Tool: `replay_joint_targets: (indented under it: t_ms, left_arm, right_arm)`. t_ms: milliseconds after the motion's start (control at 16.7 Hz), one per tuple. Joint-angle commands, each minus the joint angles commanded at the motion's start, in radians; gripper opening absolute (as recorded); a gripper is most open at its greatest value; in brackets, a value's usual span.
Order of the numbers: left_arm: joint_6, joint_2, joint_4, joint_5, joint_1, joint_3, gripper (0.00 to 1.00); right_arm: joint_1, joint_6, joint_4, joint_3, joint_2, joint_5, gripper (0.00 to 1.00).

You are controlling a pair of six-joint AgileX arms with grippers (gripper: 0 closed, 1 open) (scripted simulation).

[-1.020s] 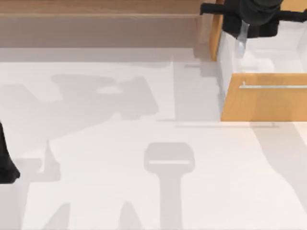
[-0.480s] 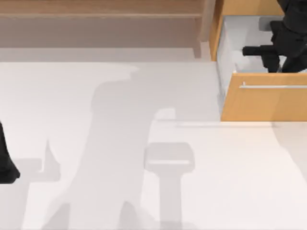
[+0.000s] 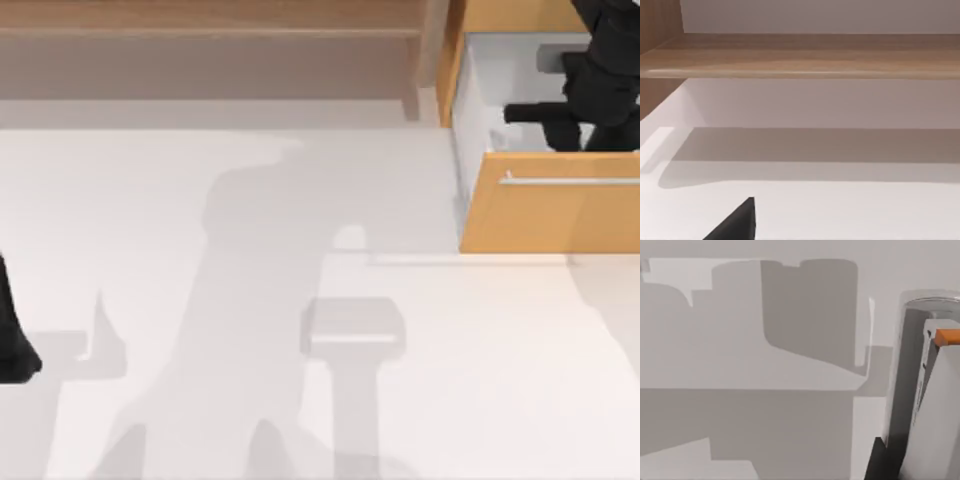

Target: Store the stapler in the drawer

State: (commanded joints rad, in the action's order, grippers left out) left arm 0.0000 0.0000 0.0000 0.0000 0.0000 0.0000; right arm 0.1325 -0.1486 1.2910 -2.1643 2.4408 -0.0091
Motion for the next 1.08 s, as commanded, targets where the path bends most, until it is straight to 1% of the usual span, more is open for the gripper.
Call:
replay_joint_targets:
  t_ms: [600, 1080]
  left_arm:
    - [0.0, 0.0, 0.0, 0.0, 0.0, 0.0, 1.0]
    - [0.0, 0.0, 0.0, 0.0, 0.0, 0.0, 1.0]
  right_arm:
    - [-0.003, 0.001, -0.029, 0.026, 0.003, -0.002, 0.0]
    - [-0.003, 0.001, -0.029, 0.026, 0.003, -0.002, 0.6]
